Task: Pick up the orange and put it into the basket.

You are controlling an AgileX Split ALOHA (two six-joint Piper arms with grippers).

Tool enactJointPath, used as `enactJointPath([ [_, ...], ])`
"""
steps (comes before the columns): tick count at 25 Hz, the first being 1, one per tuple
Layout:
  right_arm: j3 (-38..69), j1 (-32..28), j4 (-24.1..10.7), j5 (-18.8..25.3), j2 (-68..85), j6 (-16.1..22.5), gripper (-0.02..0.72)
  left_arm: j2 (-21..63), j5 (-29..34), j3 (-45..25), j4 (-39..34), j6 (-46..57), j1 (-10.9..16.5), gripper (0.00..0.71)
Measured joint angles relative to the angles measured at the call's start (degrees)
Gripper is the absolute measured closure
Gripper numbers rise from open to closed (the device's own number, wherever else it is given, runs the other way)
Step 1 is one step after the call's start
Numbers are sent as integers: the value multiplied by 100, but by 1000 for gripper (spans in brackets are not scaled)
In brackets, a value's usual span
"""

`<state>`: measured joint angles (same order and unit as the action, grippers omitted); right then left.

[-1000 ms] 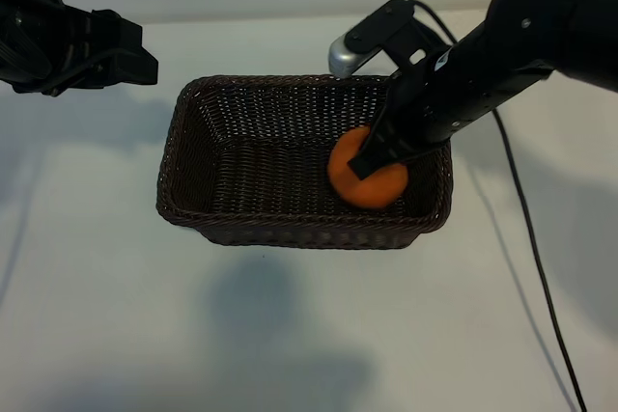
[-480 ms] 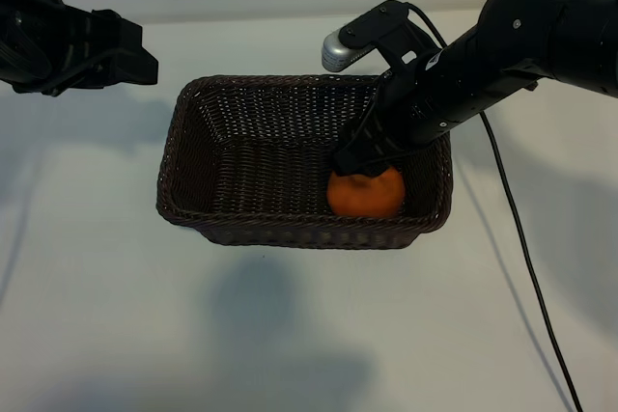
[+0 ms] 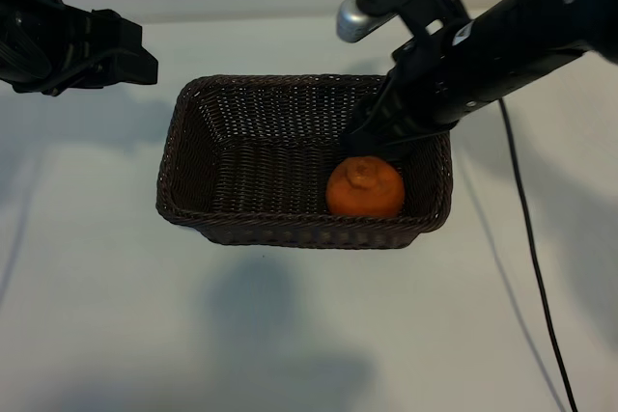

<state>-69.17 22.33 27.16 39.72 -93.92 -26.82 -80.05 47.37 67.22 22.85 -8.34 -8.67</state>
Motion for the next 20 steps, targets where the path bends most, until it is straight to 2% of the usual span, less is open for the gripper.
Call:
enactJointPath([
  [4, -8, 0, -514, 318, 367, 643, 87, 0, 0, 0, 0, 0, 0, 121],
  [8, -320, 0, -1116, 865, 641, 1329, 96, 0, 0, 0, 0, 0, 0, 121],
  [11, -786, 0, -1553, 1414, 706, 1704, 99, 0, 0, 0, 0, -5, 0, 121],
  [15, -1242, 0, -1937, 2028, 730, 1948, 100, 0, 0, 0, 0, -5, 0, 121],
  [20, -1308, 0, -2094, 2208, 730, 2114, 102, 0, 0, 0, 0, -6, 0, 121],
])
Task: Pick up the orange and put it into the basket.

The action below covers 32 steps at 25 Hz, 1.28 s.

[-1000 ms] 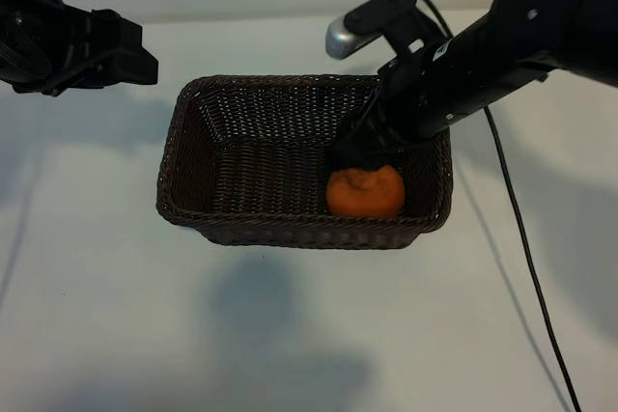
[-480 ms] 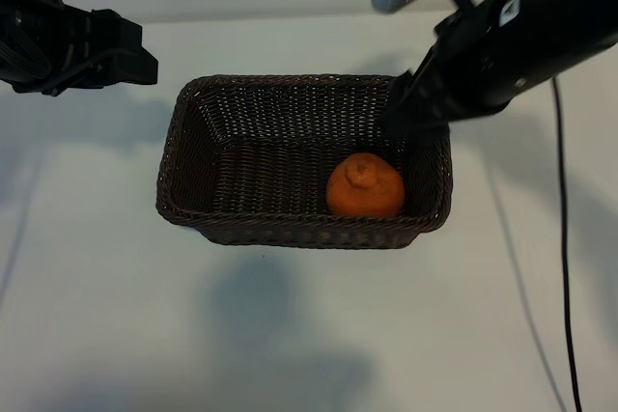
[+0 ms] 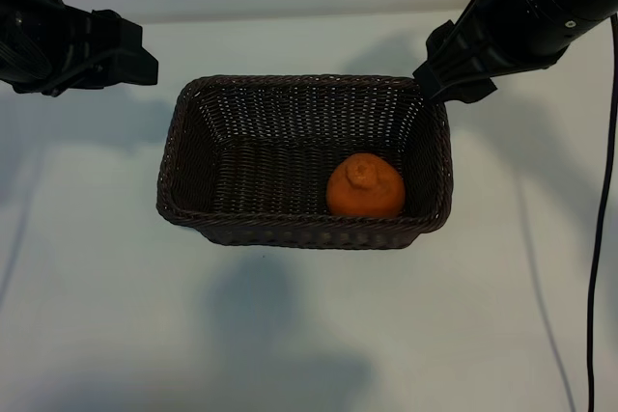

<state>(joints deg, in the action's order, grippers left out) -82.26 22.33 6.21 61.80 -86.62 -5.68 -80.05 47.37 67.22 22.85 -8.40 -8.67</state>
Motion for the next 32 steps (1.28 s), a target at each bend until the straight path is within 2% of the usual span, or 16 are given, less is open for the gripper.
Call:
enactJointPath([
  [8, 0, 0, -330, 209, 0, 247, 103, 0, 0, 0, 0, 0, 0, 122],
  [32, 0, 0, -285, 146, -147, 256, 105, 0, 0, 0, 0, -36, 0, 122],
])
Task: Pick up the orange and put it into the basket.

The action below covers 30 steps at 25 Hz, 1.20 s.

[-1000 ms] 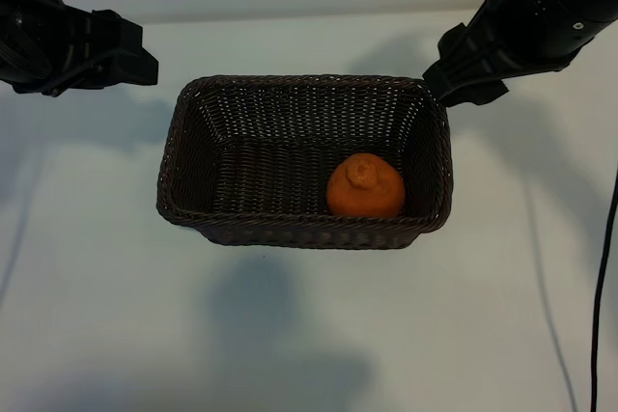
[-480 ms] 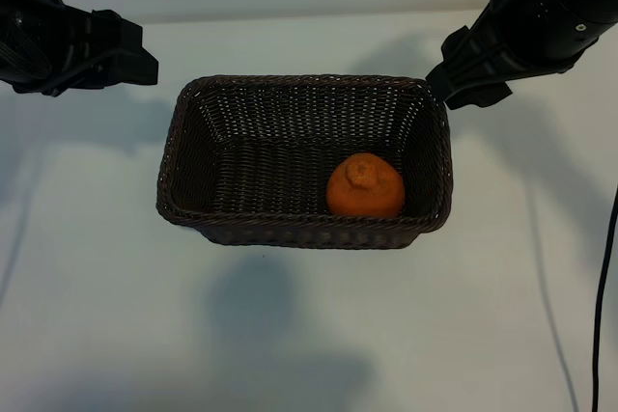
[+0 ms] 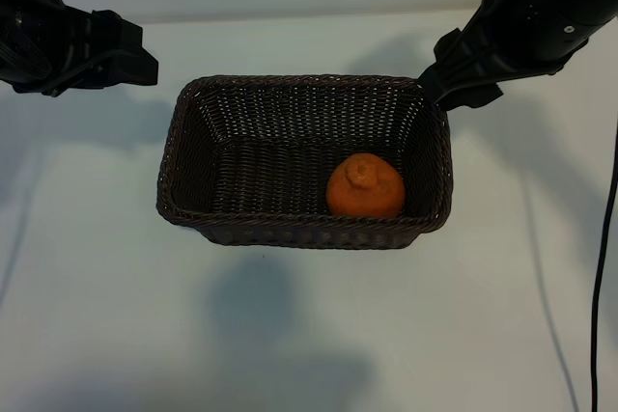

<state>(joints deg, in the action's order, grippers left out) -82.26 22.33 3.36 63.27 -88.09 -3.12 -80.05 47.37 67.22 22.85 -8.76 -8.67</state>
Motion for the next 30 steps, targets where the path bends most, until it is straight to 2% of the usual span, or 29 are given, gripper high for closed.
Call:
enactJointPath([
  [6, 0, 0, 68, 0, -69, -71, 105, 0, -34, 0, 0, 0, 0, 122],
  [11, 0, 0, 102, -4, -69, -381, 105, 0, -104, 0, 0, 0, 0, 122],
  [30, 0, 0, 114, -133, -69, -357, 106, 0, -111, 0, -17, 0, 0, 122],
])
